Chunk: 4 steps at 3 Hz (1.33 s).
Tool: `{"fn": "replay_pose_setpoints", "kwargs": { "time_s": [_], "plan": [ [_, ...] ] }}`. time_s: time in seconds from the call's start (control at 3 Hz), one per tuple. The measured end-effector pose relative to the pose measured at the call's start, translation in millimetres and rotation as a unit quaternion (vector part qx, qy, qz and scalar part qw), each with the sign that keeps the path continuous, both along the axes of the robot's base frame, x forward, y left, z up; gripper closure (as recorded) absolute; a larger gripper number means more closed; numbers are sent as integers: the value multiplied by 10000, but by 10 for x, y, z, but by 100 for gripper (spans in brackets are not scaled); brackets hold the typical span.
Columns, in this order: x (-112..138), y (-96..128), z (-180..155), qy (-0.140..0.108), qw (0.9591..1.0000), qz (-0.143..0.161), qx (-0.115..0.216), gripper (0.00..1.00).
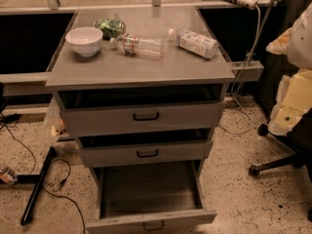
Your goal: Close bottom drawer
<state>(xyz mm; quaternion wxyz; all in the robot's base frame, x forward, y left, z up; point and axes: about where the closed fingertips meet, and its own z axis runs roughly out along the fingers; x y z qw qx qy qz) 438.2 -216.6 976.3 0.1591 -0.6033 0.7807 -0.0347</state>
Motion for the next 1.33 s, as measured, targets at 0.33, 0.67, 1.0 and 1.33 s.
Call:
{"fn": "replay_pose_setpoints", "kwargs": {
  "time_s": [0.33, 0.67, 1.0, 1.33],
  "plan": [
    [1, 2, 4, -8, 10000, -1, -3, 0],
    [-13, 86, -133, 12, 9999, 82, -58, 0],
    [-96, 158, -522, 23, 9996, 264, 40, 0],
    [-212, 105, -1081, -38, 9988, 406, 278, 0]
  ]
}}
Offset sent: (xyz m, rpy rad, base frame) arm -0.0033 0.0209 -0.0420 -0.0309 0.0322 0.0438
